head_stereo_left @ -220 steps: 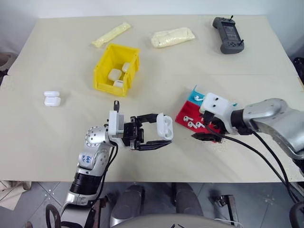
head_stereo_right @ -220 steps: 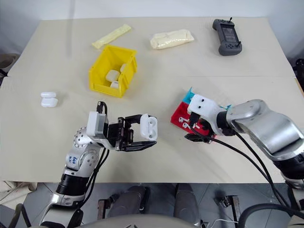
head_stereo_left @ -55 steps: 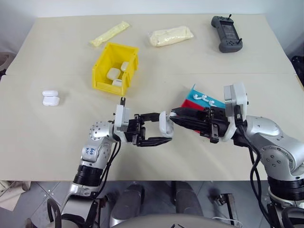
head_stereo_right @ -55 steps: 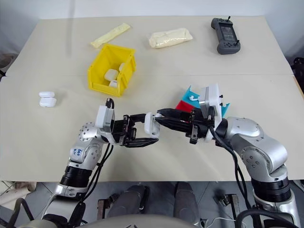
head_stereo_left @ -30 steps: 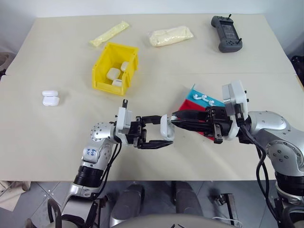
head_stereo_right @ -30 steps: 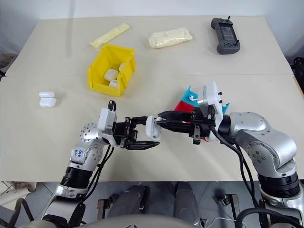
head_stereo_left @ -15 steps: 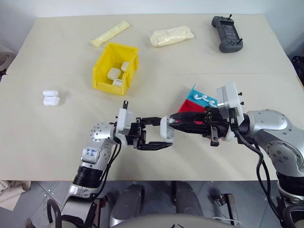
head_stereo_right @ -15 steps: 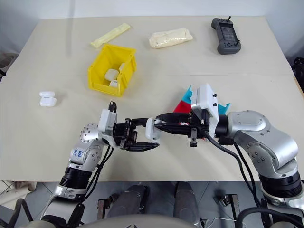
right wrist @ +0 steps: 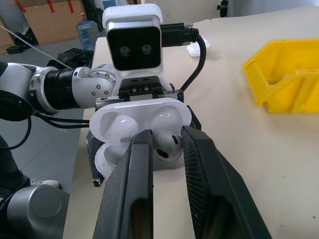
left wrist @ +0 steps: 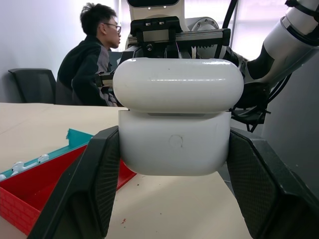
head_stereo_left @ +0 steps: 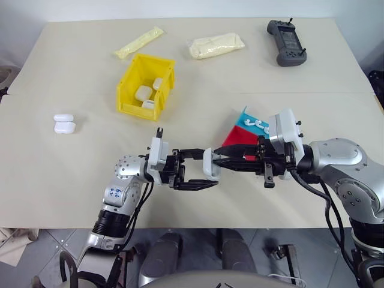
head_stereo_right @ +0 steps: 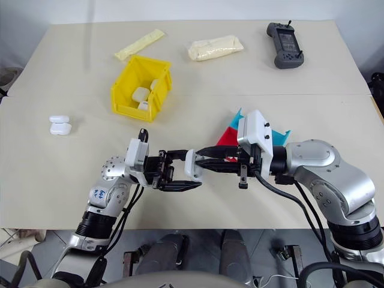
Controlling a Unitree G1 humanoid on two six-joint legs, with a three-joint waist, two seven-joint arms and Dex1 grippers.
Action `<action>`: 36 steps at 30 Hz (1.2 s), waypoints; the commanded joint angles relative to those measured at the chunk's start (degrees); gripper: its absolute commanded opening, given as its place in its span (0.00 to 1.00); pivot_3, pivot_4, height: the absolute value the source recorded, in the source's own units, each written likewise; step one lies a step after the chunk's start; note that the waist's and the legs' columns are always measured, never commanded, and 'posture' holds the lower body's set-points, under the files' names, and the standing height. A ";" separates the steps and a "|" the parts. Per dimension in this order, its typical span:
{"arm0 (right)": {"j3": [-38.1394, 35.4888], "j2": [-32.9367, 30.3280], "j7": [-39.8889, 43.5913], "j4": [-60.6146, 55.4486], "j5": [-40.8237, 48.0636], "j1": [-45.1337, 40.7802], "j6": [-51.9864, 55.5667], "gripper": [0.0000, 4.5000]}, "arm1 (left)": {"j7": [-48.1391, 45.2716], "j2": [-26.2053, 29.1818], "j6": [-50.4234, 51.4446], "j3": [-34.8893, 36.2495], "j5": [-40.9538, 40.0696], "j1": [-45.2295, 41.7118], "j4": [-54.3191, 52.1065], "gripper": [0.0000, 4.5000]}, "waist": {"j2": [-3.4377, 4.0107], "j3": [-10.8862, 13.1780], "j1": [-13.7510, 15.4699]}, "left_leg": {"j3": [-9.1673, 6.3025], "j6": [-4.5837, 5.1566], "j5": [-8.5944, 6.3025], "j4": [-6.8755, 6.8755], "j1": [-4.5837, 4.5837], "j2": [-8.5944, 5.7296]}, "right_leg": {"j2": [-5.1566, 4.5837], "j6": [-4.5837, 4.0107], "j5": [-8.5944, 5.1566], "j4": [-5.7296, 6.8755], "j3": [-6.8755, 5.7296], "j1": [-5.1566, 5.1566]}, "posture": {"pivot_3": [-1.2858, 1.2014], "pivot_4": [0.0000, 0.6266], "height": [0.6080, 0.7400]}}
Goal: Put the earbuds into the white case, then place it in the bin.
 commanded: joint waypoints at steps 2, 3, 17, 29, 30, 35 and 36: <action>3.72 1.19 2.76 -3.23 2.92 0.99 1.42 0.48 | 2.61 -1.25 -1.63 2.70 -2.12 -1.74 -2.72 0.62 | -0.01 0.00 0.01 | 0.00 0.00 0.00 0.00 -0.01 -0.01 | -0.01 0.00 0.00 0.00 0.00 0.00 | 0.52 0.24 1.00; 3.15 1.51 2.49 -3.15 3.32 0.75 1.36 0.55 | 2.58 -1.26 -1.62 2.73 -2.09 -1.72 -2.73 0.62 | -0.01 0.00 0.00 | 0.00 0.00 0.00 0.00 0.00 0.00 | 0.00 0.00 0.00 0.00 0.00 0.00 | 0.52 0.24 1.00; -21.52 -2.36 4.80 0.28 -4.45 23.15 -15.26 0.84 | 1.14 -0.06 -1.97 4.02 -2.11 -0.46 -1.40 0.62 | -0.02 0.00 1.20 | 0.05 0.06 -0.03 0.04 -0.01 -0.01 | 0.01 0.05 0.03 -0.07 -0.01 0.06 | 0.52 0.24 1.00; -36.41 7.88 0.50 14.61 -14.52 39.14 -35.72 0.84 | 0.00 -0.02 -1.97 4.69 -2.39 -1.16 0.43 0.62 | 0.00 -0.01 1.38 | 0.15 0.07 -0.03 0.09 0.12 -0.02 | 0.02 0.12 0.10 -0.09 0.06 0.20 | 0.52 0.24 1.00; -36.20 8.27 0.72 15.31 -14.48 39.36 -36.55 0.84 | -0.15 0.03 -2.02 4.83 -2.45 -1.30 0.66 0.62 | 0.00 -0.01 1.30 | 0.15 0.07 -0.03 0.08 0.13 -0.01 | 0.03 0.12 0.10 -0.09 0.05 0.20 | 0.52 0.24 1.00; -32.51 5.90 0.87 15.53 -12.44 35.55 -33.49 0.84 | 0.10 -0.43 -2.36 4.75 -2.44 -1.32 0.97 0.62 | 0.10 -0.06 0.68 | 0.15 0.07 -0.03 0.06 0.15 0.02 | 0.06 0.12 0.10 -0.09 0.06 0.19 | 0.52 0.24 1.00; -31.69 4.46 0.42 15.01 -11.23 33.82 -30.56 0.84 | 0.27 -0.62 -2.49 4.58 -2.29 -1.27 0.91 0.62 | 0.10 -0.07 0.41 | 0.15 0.07 -0.03 0.07 0.15 0.02 | 0.05 0.12 0.11 -0.09 0.07 0.20 | 0.52 0.24 1.00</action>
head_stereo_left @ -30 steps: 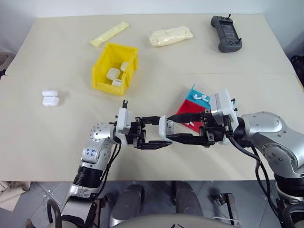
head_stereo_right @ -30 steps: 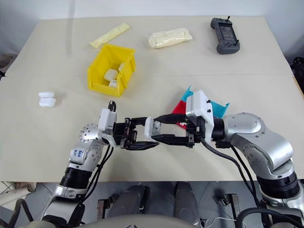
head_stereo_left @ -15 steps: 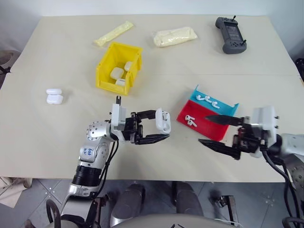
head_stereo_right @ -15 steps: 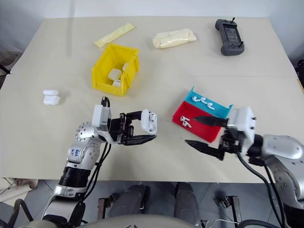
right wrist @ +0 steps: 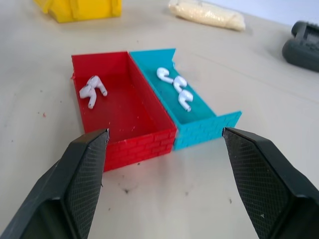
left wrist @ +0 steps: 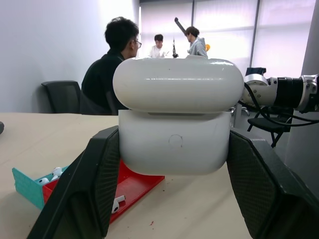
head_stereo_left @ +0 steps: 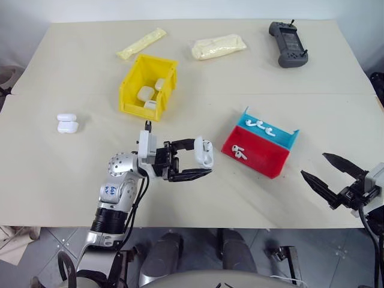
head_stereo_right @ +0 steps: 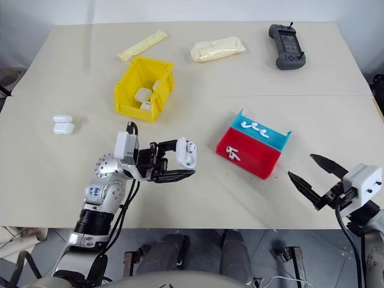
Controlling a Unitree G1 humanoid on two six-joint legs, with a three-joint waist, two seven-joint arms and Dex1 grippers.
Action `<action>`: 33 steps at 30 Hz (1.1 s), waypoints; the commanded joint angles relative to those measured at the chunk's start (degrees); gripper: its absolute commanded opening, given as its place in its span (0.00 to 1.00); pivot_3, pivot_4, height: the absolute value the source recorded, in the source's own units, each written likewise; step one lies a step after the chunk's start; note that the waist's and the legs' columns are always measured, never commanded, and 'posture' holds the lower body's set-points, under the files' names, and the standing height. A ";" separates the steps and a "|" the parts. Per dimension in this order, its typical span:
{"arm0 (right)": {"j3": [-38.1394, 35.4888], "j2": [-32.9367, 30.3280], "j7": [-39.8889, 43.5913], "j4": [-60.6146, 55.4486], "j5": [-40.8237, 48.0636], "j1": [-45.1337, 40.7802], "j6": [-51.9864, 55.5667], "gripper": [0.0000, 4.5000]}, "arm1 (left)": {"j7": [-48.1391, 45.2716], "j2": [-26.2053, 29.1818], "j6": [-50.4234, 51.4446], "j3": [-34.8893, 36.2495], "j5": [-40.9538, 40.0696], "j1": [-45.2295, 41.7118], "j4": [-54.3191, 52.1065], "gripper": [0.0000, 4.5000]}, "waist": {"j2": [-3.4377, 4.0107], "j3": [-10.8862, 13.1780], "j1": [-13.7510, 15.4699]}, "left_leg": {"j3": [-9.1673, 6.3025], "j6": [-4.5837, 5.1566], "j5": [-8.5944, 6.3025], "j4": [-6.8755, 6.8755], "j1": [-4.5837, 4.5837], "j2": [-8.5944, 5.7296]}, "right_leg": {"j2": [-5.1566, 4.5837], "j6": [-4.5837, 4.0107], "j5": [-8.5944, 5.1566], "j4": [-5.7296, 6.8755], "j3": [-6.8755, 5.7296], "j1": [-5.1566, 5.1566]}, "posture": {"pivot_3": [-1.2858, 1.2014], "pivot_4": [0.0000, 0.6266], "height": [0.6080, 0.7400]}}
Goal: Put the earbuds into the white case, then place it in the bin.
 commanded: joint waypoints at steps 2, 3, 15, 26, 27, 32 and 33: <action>3.09 -6.02 -1.49 -2.41 2.95 -7.49 8.15 0.84 | 1.53 -0.42 -1.03 0.06 0.10 -0.22 -1.19 0.62 | 0.02 -0.01 -0.48 | 0.00 0.00 0.00 0.03 -0.01 -0.03 | -0.04 0.00 0.00 0.01 0.03 0.00 | 0.52 0.24 1.00; 4.90 -8.30 -2.34 -1.87 1.25 -10.41 10.19 0.84 | 2.49 -0.11 -0.51 -0.20 0.94 -0.22 -1.16 0.62 | 0.02 -0.01 -0.64 | -0.01 0.00 0.00 0.03 0.00 -0.01 | -0.02 0.00 0.00 0.02 0.02 0.00 | 0.52 0.24 1.00; 38.15 -20.20 3.35 20.96 -14.77 -54.82 33.62 0.84 | 4.03 -2.71 -2.40 -2.28 1.71 0.08 -1.11 0.62 | 0.03 0.00 -0.70 | -0.01 0.01 0.00 0.05 -0.23 -0.06 | -0.11 -0.02 0.02 -0.07 -0.04 -0.16 | 0.52 0.24 1.00; 54.00 -13.14 15.37 48.31 -31.50 -75.27 21.14 0.84 | 6.48 -3.23 -3.53 -3.08 2.21 2.56 -3.22 0.62 | 0.03 0.00 -0.99 | 0.06 0.01 0.00 -0.01 -0.25 -0.03 | -0.09 -0.02 0.02 -0.06 -0.04 -0.26 | 0.52 0.24 1.00; 54.26 -12.56 16.13 49.60 -32.27 -75.85 20.46 0.84 | 6.63 -3.17 -3.58 -3.09 2.19 2.61 -3.30 0.62 | 0.03 0.00 -0.99 | 0.06 0.01 0.00 -0.02 -0.26 -0.03 | -0.09 -0.02 0.02 -0.06 -0.04 -0.27 | 0.52 0.24 1.00; 56.81 -9.39 18.18 55.82 -37.38 -78.26 15.36 0.84 | 7.42 -3.02 -3.97 -3.11 2.21 2.88 -3.49 0.62 | 0.03 0.00 -1.02 | 0.05 0.01 0.00 0.01 -0.26 -0.05 | -0.11 -0.02 0.02 -0.05 -0.04 -0.27 | 0.52 0.24 1.00; 56.83 -8.78 18.11 57.26 -38.13 -78.80 14.69 0.84 | 7.55 -3.03 -4.01 -3.16 2.22 2.91 -3.55 0.62 | 0.03 0.00 -1.04 | 0.05 0.01 0.00 0.01 -0.26 -0.05 | -0.10 -0.02 0.02 -0.04 -0.04 -0.27 | 0.52 0.24 1.00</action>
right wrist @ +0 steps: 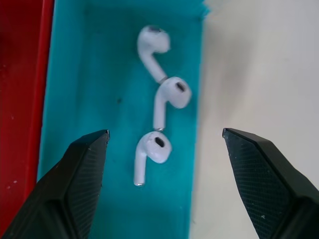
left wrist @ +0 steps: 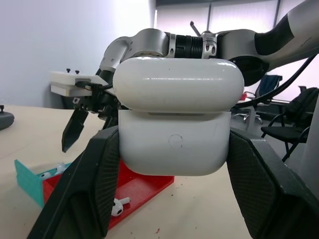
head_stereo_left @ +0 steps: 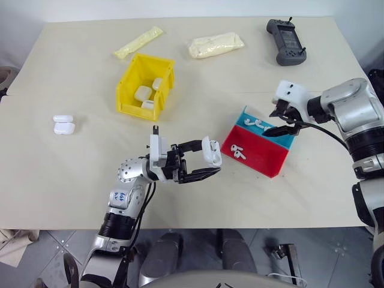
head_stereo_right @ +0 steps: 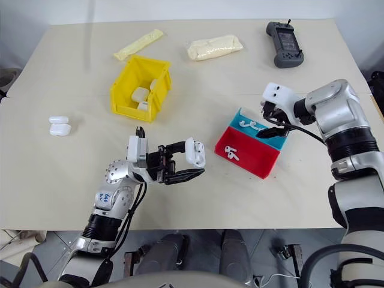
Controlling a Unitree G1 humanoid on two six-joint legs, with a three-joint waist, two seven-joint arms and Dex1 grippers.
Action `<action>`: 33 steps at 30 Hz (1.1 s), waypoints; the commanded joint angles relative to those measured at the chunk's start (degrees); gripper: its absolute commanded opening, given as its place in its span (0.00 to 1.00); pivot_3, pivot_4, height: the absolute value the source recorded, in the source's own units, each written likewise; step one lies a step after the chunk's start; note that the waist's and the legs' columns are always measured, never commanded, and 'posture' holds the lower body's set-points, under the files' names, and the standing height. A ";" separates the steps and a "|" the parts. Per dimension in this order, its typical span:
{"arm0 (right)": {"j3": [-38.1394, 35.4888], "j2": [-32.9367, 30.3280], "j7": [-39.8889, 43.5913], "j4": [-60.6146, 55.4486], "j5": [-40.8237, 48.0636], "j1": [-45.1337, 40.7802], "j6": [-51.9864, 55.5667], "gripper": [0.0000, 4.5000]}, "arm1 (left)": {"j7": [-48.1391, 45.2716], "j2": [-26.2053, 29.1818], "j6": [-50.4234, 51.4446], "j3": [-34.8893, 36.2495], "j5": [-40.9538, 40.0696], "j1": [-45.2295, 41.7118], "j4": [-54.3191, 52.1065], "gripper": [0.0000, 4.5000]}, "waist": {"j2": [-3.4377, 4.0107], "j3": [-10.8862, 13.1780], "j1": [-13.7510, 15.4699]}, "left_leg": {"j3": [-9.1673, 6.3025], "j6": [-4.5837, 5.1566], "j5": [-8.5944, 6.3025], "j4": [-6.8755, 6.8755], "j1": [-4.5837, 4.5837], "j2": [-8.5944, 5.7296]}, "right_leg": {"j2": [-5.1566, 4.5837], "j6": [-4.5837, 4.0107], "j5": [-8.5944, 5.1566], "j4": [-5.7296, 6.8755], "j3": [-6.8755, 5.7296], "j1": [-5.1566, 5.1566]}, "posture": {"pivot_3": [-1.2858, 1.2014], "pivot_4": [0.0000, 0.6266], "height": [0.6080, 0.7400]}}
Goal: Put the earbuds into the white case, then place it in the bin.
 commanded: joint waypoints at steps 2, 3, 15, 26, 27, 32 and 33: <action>0.40 1.35 0.66 5.17 -4.08 -3.02 -3.99 0.80 | 0.81 -0.13 -1.03 -0.23 -0.11 0.43 -3.17 0.62 | 0.00 0.00 -0.06 | -0.01 0.00 0.00 0.00 0.00 0.01 | 0.01 0.00 0.00 0.01 0.00 -0.01 | 0.52 0.24 1.00; 0.54 1.61 0.80 6.32 -4.85 -3.44 -4.64 0.76 | 0.87 -0.09 -1.04 -0.23 -0.13 0.44 -3.24 0.62 | 0.00 0.00 -0.06 | -0.01 0.00 0.00 0.01 0.00 0.01 | 0.01 0.00 0.00 0.01 0.00 -0.01 | 0.52 0.24 1.00; 0.44 2.16 4.88 11.96 -9.70 -5.49 -8.30 0.20 | 1.63 -0.08 -1.18 0.16 -0.44 0.48 -3.42 0.62 | 0.01 -0.01 -0.01 | -0.02 0.00 0.00 0.03 0.01 0.01 | 0.01 -0.02 0.01 0.05 0.00 0.00 | 0.52 0.24 1.00; -1.76 3.46 4.99 13.36 -9.81 -6.59 -9.60 0.20 | 2.22 0.16 -1.61 0.42 -0.43 0.90 -3.75 0.62 | 0.01 -0.01 -0.08 | -0.01 0.00 0.00 0.04 0.01 0.01 | 0.01 -0.02 0.01 0.06 0.00 0.01 | 0.52 0.24 1.00; -1.92 3.56 5.14 13.40 -9.93 -6.73 -9.72 0.20 | 2.27 0.20 -1.62 0.40 -0.42 1.00 -3.82 0.62 | 0.01 -0.01 -0.10 | -0.02 -0.01 0.00 0.04 0.02 0.01 | 0.02 -0.02 0.01 0.07 0.00 0.01 | 0.52 0.24 1.00; -2.03 3.92 5.53 13.49 -10.36 -6.56 -9.80 0.20 | 2.51 0.21 -1.65 0.40 -0.40 1.15 -3.98 0.62 | 0.02 -0.01 -0.50 | -0.02 -0.01 0.00 0.02 0.02 0.02 | 0.03 -0.02 0.01 0.07 0.00 0.00 | 0.52 0.24 1.00; -2.07 3.95 5.51 13.48 -10.42 -6.47 -9.83 0.20 | 2.54 0.20 -1.65 0.40 -0.40 1.17 -3.99 0.62 | 0.02 -0.01 -0.50 | -0.02 -0.01 0.00 0.02 0.02 0.02 | 0.02 -0.02 0.01 0.08 0.00 0.00 | 0.52 0.24 1.00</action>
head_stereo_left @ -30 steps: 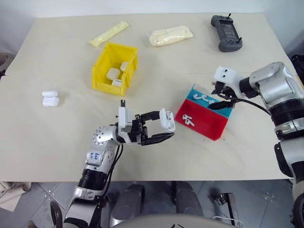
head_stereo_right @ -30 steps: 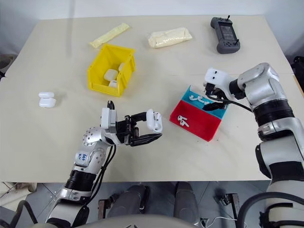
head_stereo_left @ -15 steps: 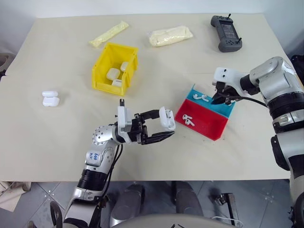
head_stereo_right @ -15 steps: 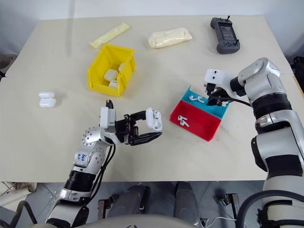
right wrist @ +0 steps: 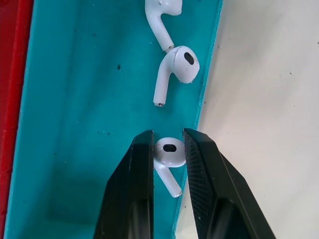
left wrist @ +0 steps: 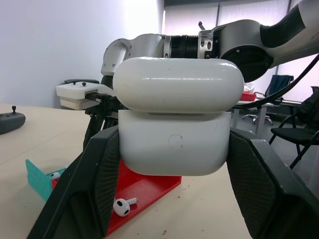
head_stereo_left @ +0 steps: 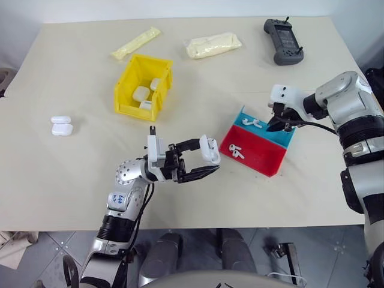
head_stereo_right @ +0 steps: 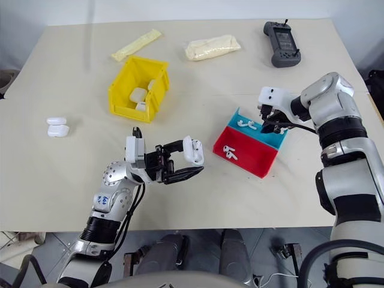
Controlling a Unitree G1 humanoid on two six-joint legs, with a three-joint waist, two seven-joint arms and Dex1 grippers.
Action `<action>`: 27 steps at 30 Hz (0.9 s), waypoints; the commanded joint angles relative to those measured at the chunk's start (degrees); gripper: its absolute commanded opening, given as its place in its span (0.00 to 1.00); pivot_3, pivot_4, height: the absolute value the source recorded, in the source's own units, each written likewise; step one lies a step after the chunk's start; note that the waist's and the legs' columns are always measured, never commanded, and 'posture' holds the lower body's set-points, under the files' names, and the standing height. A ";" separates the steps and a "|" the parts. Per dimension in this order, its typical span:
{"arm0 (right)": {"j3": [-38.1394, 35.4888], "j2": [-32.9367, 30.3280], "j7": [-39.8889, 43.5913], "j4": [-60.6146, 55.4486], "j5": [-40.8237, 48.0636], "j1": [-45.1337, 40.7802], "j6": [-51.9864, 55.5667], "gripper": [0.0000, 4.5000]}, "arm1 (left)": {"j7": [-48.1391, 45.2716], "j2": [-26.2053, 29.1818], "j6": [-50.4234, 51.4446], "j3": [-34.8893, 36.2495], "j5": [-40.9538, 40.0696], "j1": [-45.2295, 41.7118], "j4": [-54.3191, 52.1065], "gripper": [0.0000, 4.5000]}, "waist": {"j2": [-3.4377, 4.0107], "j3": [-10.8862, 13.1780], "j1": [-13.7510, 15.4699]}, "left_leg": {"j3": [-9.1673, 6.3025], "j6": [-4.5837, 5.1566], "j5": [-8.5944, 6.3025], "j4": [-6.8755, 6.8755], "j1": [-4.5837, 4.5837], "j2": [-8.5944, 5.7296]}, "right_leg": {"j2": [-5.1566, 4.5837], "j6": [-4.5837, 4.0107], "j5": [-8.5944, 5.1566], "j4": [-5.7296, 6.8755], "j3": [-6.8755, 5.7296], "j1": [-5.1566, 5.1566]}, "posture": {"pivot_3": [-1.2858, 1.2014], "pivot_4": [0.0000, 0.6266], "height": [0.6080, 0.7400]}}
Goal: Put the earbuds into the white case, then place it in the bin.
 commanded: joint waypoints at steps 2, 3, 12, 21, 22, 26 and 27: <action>-0.99 0.28 0.44 0.15 -0.50 -0.50 -0.21 0.20 | 0.39 -0.03 -1.07 0.23 -0.40 0.19 -2.60 0.62 | 0.00 0.00 -0.02 | 0.00 0.00 0.00 0.00 0.00 0.00 | 0.00 0.00 0.00 0.00 0.00 0.00 | 0.52 0.24 1.00; -1.34 0.45 0.28 0.06 -0.17 -0.47 -0.05 0.20 | 0.41 -0.02 -1.06 0.23 -0.40 0.23 -2.63 0.62 | 0.00 0.00 -0.05 | 0.00 0.00 0.00 0.00 0.00 0.00 | 0.00 0.00 0.00 0.00 0.00 0.00 | 0.52 0.24 1.00; -3.20 0.87 0.94 -0.97 0.55 0.08 -1.45 0.54 | 0.52 0.05 -0.98 0.14 -0.38 0.33 -2.80 0.62 | 0.00 0.00 -0.79 | -0.01 0.00 0.00 -0.01 0.00 -0.01 | -0.01 0.00 0.00 0.23 0.00 -0.01 | 0.52 0.24 1.00; -2.92 -1.36 1.84 0.15 -0.90 -2.01 -10.61 0.60 | 0.39 -0.12 -0.99 0.01 -0.52 0.33 -2.59 0.62 | 0.00 0.00 -0.79 | 0.00 0.00 0.00 -0.02 -0.01 -0.01 | -0.02 0.00 0.00 0.23 0.00 -0.03 | 0.52 0.24 1.00; -2.48 -1.61 2.37 0.43 -1.33 -2.00 -11.06 0.60 | 0.36 -0.20 -1.02 -0.04 -0.54 0.31 -2.51 0.62 | 0.00 0.00 -0.79 | 0.00 0.00 0.00 -0.02 -0.01 -0.01 | -0.02 0.00 0.00 0.23 0.00 -0.03 | 0.52 0.24 1.00; -1.86 -1.82 2.68 2.03 -2.84 -2.00 -13.25 0.60 | 0.31 -0.28 -1.00 -0.09 -0.57 0.25 -2.43 0.62 | 0.00 0.00 -0.82 | 0.00 0.00 0.00 -0.02 -0.01 -0.01 | -0.02 0.00 0.00 0.23 0.00 -0.03 | 0.52 0.24 1.00; -1.92 -1.69 2.52 2.58 -3.15 -2.07 -13.43 0.60 | 0.30 -0.25 -0.97 -0.08 -0.56 0.23 -2.43 0.62 | 0.00 0.00 -0.82 | 0.00 0.00 0.00 -0.02 -0.01 -0.01 | -0.02 0.00 0.00 0.23 0.00 -0.03 | 0.52 0.24 1.00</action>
